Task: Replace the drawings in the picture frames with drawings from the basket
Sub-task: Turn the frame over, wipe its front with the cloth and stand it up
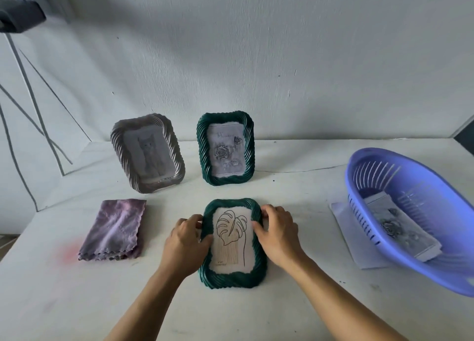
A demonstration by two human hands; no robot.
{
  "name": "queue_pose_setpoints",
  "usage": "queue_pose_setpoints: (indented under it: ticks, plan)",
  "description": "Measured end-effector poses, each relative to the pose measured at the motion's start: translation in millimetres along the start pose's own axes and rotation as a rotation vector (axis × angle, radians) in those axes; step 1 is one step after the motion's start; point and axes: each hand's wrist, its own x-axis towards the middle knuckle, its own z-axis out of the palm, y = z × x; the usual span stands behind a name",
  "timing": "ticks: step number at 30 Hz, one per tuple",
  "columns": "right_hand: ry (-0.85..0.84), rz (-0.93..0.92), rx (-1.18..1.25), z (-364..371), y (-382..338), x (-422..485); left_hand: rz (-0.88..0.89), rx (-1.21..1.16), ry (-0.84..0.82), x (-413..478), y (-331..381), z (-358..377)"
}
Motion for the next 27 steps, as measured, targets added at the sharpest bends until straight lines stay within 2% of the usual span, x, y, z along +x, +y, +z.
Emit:
queue_pose_setpoints:
  ticks: [2, 5, 8, 10, 13, 17, 19, 21, 27]
  plan:
    - [0.015, 0.008, 0.184, -2, 1, -2, -0.02, -0.112, 0.025, -2, 0, 5]
    - [0.032, 0.052, 0.554, -18, 0, -6, -0.083, -0.471, 0.04, -3, 3, 8]
    - [0.07, 0.037, 0.758, -34, 3, -7, -0.13, -0.894, -0.008, -6, 16, -4]
    - [0.073, 0.038, 0.879, -46, 5, -7, -0.1, -1.038, -0.048, -4, 27, -13]
    - [0.053, 0.048, 0.997, -62, 6, -6, -0.045, -1.107, -0.118, -1, 47, -25]
    - [0.047, 0.009, 1.037, -86, 8, -6, 0.031, -1.111, -0.211, 2, 71, -33]
    - [0.027, 0.018, 1.158, -98, 8, -8, 0.047, -1.132, -0.234, 4, 79, -35]
    - [-0.014, 0.023, 1.271, -109, 8, -10, 0.049, -1.181, -0.266, 6, 84, -36]
    - [-0.158, 0.045, 1.401, -126, 11, -8, 0.058, -1.187, -0.391, 12, 95, -34]
